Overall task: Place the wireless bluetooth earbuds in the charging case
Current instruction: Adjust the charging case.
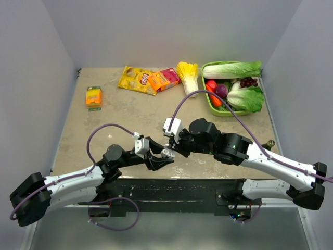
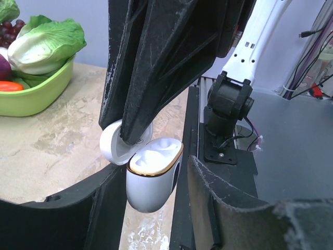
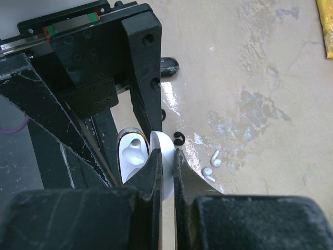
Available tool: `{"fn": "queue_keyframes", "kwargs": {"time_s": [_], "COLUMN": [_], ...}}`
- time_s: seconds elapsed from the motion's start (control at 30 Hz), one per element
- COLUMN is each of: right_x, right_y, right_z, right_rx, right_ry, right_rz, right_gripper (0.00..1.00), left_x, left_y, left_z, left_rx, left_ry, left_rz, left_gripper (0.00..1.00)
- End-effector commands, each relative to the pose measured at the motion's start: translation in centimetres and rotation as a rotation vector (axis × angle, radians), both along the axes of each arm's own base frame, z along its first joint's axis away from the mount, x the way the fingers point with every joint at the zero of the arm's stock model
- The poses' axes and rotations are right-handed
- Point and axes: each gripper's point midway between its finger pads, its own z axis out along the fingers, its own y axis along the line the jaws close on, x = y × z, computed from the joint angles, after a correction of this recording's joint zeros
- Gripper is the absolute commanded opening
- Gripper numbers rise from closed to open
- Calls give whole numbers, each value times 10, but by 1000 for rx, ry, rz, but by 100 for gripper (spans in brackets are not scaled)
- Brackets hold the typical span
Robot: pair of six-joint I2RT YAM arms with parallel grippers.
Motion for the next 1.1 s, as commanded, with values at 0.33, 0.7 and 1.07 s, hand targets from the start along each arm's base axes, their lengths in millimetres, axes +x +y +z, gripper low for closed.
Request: {"fn": "queue_keyframes", "kwargs": {"time_s": [0.33, 0.7, 1.07], "right_x": [-2, -2, 13], "right_y": [5, 5, 0], "right_z": [16, 18, 38], "right_rx": [44, 52, 131], "right_ry": [-6, -8, -31], "right_rz": [17, 14, -106], "right_gripper": [0, 0, 54], "left_x": [-3, -2, 0], "left_y": [-3, -6, 0], "left_z": [26, 21, 22], "left_rx": [-65, -59, -96], "left_ry": [-51, -26, -34], "left_rz": [-39, -53, -19], "left_gripper": [34, 0, 0]}}
